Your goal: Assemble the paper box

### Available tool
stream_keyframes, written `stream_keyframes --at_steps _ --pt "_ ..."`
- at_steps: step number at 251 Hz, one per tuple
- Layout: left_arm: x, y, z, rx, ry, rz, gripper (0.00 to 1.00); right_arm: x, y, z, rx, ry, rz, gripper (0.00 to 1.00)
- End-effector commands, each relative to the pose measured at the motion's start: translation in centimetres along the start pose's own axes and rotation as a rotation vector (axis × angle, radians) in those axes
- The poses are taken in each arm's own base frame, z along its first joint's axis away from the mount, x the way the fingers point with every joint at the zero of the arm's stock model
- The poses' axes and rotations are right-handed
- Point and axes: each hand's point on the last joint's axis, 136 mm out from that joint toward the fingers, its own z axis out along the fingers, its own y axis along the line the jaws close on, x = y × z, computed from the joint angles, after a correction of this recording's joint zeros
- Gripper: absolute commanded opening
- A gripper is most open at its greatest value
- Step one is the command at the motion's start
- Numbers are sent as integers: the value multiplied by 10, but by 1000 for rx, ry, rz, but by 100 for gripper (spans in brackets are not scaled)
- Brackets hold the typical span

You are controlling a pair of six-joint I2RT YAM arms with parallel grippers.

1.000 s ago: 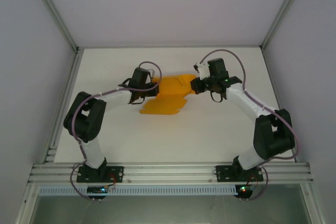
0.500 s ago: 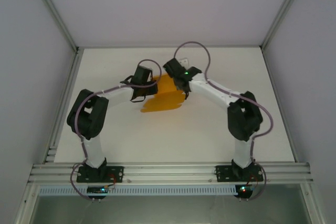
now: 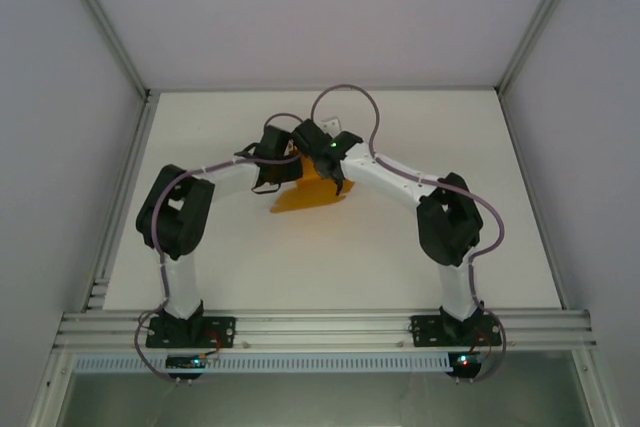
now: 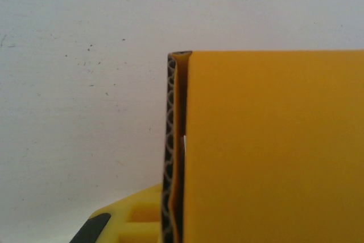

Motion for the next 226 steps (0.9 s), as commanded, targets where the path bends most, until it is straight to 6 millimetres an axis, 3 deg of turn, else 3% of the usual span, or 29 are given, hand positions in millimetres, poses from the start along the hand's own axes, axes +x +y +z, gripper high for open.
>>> stream_keyframes --at_steps 1,50,78,99,130,146,158,191,204,208,226 --pt "0 -14 0 61 8 33 0 -11 -6 -22 -62 -47 18 26" --pt "-2 -8 -7 82 -7 52 0 -15 -40 -55 -234 -156 41 67" --pt "-3 -8 -11 84 -15 72 0 -16 -68 -78 -383 -238 127 98" --pt "-4 -10 -12 89 -21 77 0 -16 -106 -88 -371 -297 206 99" --pt "-6 -15 -14 115 -24 86 0 15 -176 -57 -183 -225 321 99" --pt "-7 -17 -16 120 -27 90 0 31 -192 -35 -183 -138 357 99" --pt "-7 -17 -17 121 -29 93 0 37 -193 -21 -221 -87 380 99" --pt "-7 -17 -18 118 -27 94 0 28 -163 8 -385 -45 340 99" --pt "-7 -16 -18 116 -27 92 0 30 -138 13 -491 -7 292 99" --pt "-6 -16 -18 115 -26 92 0 21 -135 9 -516 -20 283 99" --pt "-7 -15 -17 113 -26 89 0 18 -107 6 -637 2 214 94"
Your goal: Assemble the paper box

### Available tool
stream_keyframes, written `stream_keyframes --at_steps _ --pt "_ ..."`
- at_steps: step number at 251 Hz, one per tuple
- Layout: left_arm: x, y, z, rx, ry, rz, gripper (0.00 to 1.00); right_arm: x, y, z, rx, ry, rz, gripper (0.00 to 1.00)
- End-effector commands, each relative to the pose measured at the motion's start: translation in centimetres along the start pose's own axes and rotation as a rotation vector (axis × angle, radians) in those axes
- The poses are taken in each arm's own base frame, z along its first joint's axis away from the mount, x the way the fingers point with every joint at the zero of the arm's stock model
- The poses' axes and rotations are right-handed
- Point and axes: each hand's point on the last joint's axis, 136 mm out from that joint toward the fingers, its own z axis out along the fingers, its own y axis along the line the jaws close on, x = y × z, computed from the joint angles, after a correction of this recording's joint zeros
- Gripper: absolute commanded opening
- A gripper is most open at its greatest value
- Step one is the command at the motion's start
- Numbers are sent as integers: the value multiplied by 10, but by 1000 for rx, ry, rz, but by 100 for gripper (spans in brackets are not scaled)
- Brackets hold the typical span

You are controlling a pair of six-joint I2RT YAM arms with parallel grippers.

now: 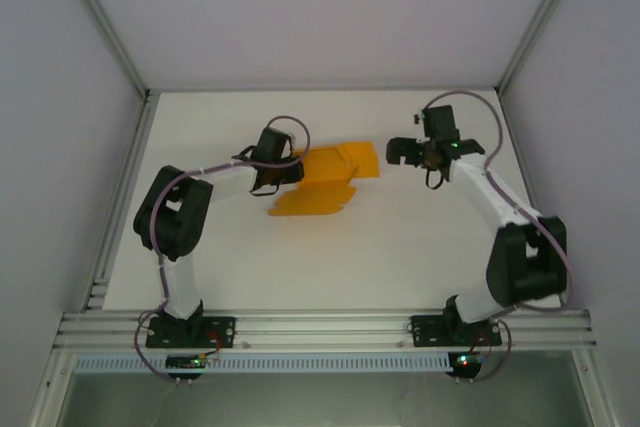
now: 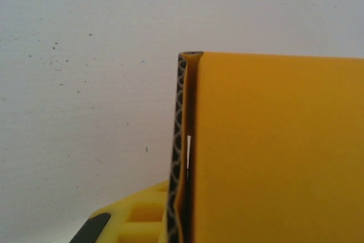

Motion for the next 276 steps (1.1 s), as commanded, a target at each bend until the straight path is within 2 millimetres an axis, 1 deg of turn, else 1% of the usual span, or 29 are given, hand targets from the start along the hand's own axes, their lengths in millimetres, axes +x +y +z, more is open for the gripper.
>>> stream_keyframes --at_steps 1,12,36,50,60,73,86,111,127,149,162,197,208,228,234,247,258,276 --pt "-12 -10 -15 36 -37 15 0 -2 64 -1 -291 56 -128 94" --pt "-14 -11 -15 37 -40 15 0 4 79 2 -344 80 -176 93" --pt "-14 -9 -13 27 -36 13 0 21 104 2 -444 132 -272 89" --pt "-14 -9 -12 22 -33 12 0 31 117 -3 -511 159 -315 84" --pt "-15 -8 -12 21 -33 13 0 36 126 -6 -559 170 -334 83" --pt "-14 -9 -12 22 -33 11 0 39 136 -6 -604 174 -334 81" --pt "-16 -9 -12 25 -36 12 0 42 144 -3 -632 188 -325 77" --pt "-16 -10 -12 27 -36 14 0 45 156 6 -636 220 -341 60" --pt "-16 -11 -13 32 -35 15 0 43 163 13 -634 214 -347 58" --pt "-16 -13 -15 35 -39 19 0 37 165 24 -575 186 -347 59" --pt "-16 -14 -15 38 -39 23 0 31 161 31 -514 159 -343 58" --pt "-15 -20 -15 60 -36 46 0 28 156 50 -409 111 -354 58" --pt "-13 -22 -14 68 -29 53 0 27 149 60 -335 93 -350 55" --pt "-11 -29 -12 96 -21 66 0 22 134 76 -190 33 -356 55" --pt "-10 -30 -10 99 -15 70 0 26 134 80 -181 38 -349 54" --pt "-7 -34 -7 110 -7 87 0 25 128 89 -152 17 -324 53" --pt "-6 -36 -5 106 3 101 0 26 124 96 -147 9 -312 49" --pt "-1 -37 -1 97 32 124 0 28 120 105 -135 -6 -309 48"
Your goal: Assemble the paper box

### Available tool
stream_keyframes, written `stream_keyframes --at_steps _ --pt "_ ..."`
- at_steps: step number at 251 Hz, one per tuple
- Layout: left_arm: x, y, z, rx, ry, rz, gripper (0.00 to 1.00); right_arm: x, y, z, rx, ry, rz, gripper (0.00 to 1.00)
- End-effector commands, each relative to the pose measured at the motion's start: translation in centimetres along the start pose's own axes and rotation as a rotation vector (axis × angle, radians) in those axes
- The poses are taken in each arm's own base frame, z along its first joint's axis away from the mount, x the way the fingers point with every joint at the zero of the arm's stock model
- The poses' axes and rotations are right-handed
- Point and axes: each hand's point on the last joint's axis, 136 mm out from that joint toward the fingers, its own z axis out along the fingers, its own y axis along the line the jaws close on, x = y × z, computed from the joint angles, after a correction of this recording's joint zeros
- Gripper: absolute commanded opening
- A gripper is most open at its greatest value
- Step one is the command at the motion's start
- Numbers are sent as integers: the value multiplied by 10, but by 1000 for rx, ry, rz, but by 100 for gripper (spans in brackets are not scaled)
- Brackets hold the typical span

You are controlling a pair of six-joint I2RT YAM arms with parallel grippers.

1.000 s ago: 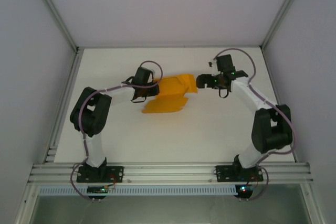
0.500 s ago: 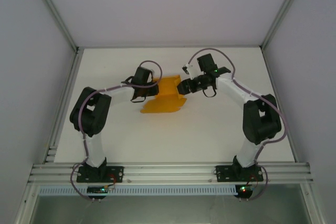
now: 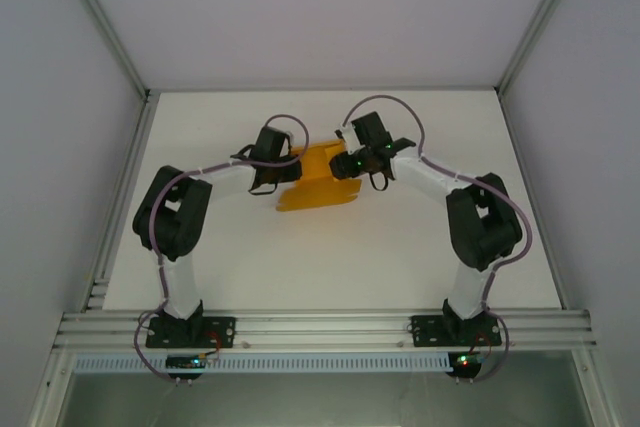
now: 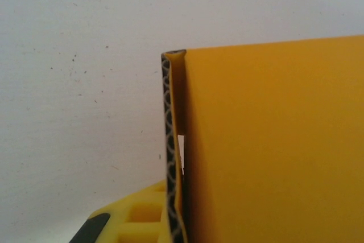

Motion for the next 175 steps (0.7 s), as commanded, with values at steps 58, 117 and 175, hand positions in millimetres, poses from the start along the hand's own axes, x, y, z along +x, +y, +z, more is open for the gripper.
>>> stream_keyframes --at_steps 58,117,175 --pt "16 -35 5 32 80 141 0 9 -52 30 300 -118 25 19" --pt "9 -30 0 -106 48 71 0 3 -79 1 682 -265 170 0" --pt "5 17 -15 -375 -19 -124 0 27 -115 -22 945 -264 424 0"
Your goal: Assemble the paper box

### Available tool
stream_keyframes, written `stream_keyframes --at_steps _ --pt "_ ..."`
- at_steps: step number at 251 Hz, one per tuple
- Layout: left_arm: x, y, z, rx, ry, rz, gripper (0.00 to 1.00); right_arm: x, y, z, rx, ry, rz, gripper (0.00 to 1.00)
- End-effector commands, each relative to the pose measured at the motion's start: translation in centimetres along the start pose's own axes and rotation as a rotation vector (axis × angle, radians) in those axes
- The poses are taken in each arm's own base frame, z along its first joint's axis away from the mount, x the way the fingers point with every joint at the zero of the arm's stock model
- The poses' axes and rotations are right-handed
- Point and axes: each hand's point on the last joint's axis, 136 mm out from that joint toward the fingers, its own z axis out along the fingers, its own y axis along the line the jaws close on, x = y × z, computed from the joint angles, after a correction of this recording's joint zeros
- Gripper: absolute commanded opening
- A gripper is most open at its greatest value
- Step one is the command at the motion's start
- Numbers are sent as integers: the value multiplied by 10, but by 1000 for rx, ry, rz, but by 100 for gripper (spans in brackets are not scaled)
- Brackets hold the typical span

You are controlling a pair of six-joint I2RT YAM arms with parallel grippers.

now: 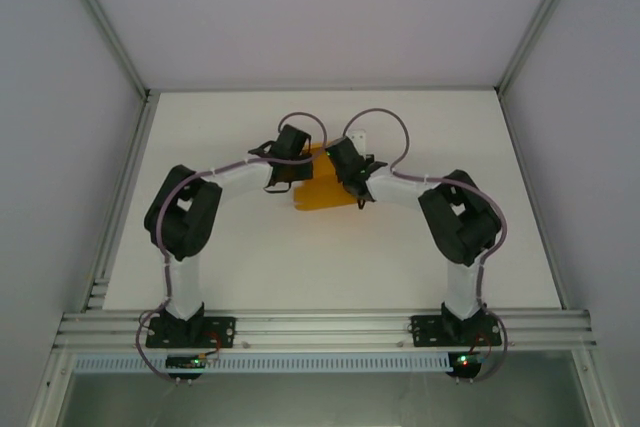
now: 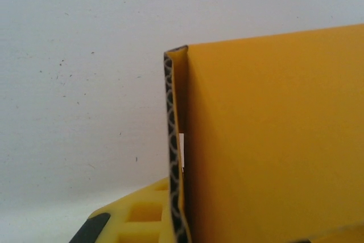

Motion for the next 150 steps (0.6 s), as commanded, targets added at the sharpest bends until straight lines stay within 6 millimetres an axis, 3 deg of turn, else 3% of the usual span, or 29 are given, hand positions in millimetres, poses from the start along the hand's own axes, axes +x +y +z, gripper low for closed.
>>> stream_keyframes --at_steps 1,13,28,51,71,83,86,111,121,132,150 --pt "6 36 -11 -209 15 -118 0 -1 -73 7 349 -50 158 0" --pt "5 53 -14 -304 -8 -157 0 -2 -76 4 377 -69 153 0" --pt "6 60 -12 -310 3 -208 0 -5 -82 2 417 -77 124 0" --pt "10 61 -11 -308 2 -222 0 0 -93 1 445 -54 180 0" --pt "7 58 -13 -307 6 -214 0 -2 -90 1 423 -71 168 0" --pt "5 52 -14 -277 11 -206 0 -11 -74 4 327 -98 158 0" --pt "5 49 -14 -260 12 -196 0 -6 -69 7 290 -92 125 0" --pt "-5 12 -17 -88 -11 -66 0 -19 -32 6 4 -182 3 0" --pt "-6 4 -21 -67 -29 -13 0 -28 -31 1 -31 -222 -15 0" --pt "-7 0 -25 -59 -48 27 0 -25 -23 -3 -112 -209 -37 0" --pt "-4 -9 -27 -7 -37 67 0 -29 -20 -11 -160 -216 -94 9"
